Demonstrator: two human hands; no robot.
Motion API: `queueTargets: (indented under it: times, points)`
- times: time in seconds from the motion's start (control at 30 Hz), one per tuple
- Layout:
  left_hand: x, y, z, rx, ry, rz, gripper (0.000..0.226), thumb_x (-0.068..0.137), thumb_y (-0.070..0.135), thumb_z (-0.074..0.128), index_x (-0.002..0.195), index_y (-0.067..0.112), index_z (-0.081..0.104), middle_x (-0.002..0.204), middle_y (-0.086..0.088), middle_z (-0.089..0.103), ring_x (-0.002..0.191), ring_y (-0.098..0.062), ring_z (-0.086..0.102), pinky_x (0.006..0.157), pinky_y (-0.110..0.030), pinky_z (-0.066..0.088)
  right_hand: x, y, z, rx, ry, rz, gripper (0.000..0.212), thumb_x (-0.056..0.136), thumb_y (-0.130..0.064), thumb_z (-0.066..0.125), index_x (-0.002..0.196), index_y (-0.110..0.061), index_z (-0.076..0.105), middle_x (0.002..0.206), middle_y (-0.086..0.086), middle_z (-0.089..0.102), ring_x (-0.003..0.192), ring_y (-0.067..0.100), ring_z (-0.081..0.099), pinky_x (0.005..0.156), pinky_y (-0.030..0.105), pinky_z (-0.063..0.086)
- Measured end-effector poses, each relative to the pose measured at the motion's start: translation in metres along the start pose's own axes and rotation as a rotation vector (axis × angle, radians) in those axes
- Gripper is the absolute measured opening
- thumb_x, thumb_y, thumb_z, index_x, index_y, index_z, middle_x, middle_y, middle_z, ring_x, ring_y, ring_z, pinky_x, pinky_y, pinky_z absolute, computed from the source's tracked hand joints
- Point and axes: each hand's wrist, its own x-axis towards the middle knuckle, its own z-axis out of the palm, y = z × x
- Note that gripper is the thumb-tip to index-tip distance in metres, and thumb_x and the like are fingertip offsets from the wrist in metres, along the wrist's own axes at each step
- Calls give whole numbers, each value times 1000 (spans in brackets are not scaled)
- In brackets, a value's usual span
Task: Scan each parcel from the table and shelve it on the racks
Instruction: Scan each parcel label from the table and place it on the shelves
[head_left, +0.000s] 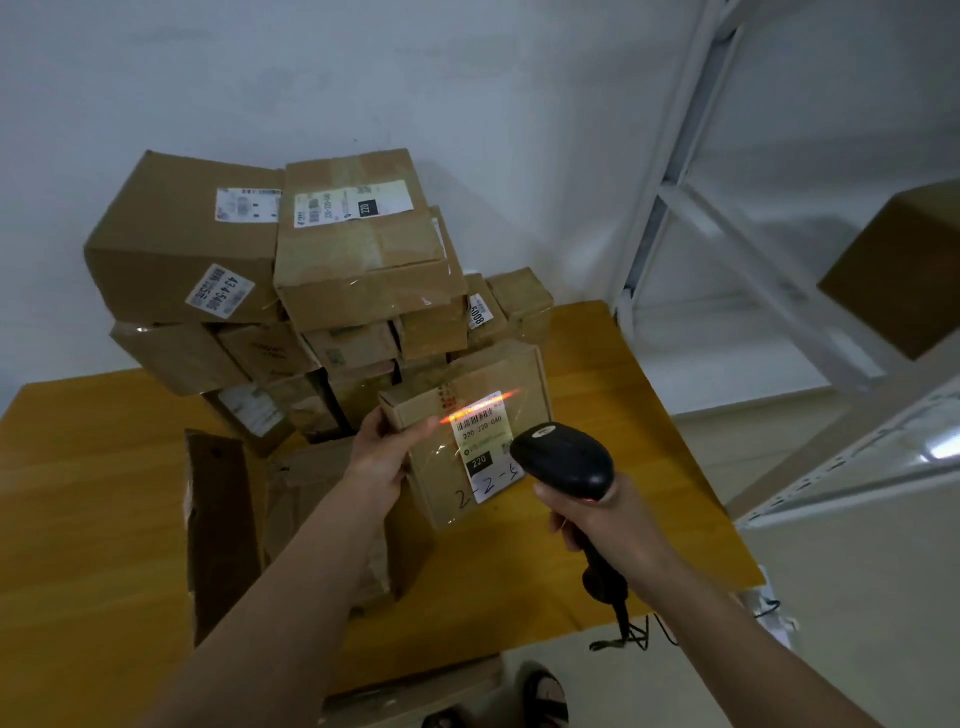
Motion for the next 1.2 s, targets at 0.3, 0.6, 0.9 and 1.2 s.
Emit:
queueTargets:
  times: [0.3, 0.6, 0.9, 1.2]
  points:
    - [-33, 7, 22, 271, -291, -11, 107, 33, 24, 93, 130, 21, 48, 120, -5, 63, 111, -25, 58, 96, -52, 49, -34, 13, -25, 238, 235, 14, 9, 79, -19, 77, 86, -17, 72, 75, 7, 74, 60, 14, 65, 60, 23, 54]
    - [-137, 1, 113, 622, -630, 77, 87, 50, 11, 90, 126, 21, 50, 116, -4, 67, 106, -23, 63, 84, -41, 55, -111, 25, -115, 370, 400, -24, 16, 76, -20, 80, 74, -7, 70, 68, 14, 68, 57, 21, 59, 65, 35, 52]
    - [-246, -81, 243, 614, -638, 181, 80, 56, 13, 92, 124, 19, 49, 120, -5, 62, 111, -26, 57, 87, -47, 52, -224, 73, -237, 517, 587, -116, 6, 78, -15, 79, 75, -14, 73, 69, 12, 68, 57, 22, 60, 59, 34, 52]
    - [-328, -129, 347, 290, -428, 356, 68, 59, 15, 90, 113, 24, 50, 107, -1, 60, 95, -17, 59, 72, -36, 55, -266, 85, -316, 531, 709, -194, 32, 77, -23, 81, 107, -25, 71, 97, -4, 76, 89, 17, 71, 81, 38, 56]
